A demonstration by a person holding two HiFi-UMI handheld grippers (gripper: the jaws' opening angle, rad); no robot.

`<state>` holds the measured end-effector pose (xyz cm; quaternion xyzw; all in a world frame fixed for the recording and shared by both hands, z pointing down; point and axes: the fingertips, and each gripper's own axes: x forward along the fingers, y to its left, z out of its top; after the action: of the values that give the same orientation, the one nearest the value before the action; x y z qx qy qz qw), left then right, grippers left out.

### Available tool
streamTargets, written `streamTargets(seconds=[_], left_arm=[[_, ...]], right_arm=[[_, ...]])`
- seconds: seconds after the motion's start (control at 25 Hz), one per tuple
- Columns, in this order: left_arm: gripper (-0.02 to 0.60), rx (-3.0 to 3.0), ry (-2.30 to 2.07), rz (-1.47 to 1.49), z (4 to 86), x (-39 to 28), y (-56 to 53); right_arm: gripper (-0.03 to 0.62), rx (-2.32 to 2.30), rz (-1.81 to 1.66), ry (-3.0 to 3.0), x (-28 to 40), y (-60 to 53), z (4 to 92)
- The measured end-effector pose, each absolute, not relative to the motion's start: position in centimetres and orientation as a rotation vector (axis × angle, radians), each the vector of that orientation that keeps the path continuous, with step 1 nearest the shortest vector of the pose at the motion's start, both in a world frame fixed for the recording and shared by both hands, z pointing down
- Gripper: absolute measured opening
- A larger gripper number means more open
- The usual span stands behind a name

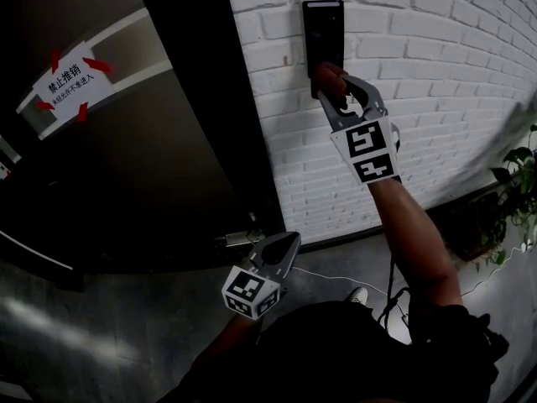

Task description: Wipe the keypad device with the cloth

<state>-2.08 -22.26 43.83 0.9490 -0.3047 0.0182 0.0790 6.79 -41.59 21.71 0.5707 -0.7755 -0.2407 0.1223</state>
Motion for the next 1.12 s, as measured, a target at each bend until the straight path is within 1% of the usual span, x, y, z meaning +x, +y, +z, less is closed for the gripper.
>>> streamTargets(seconds=[0.8, 1.12], left_arm=[[0.015, 2.849, -0.911, 0.047, 43.5, -2.9, -21.2], [0.015, 2.866, -0.863, 0.043, 43.3, -4.2, -19.7]], right_arm=[[0.144, 1.642, -0.575, -2.264, 7.2, -41.4, 24.9], [0.144, 1.64, -0.553, -2.305, 6.6, -37.2, 24.6]])
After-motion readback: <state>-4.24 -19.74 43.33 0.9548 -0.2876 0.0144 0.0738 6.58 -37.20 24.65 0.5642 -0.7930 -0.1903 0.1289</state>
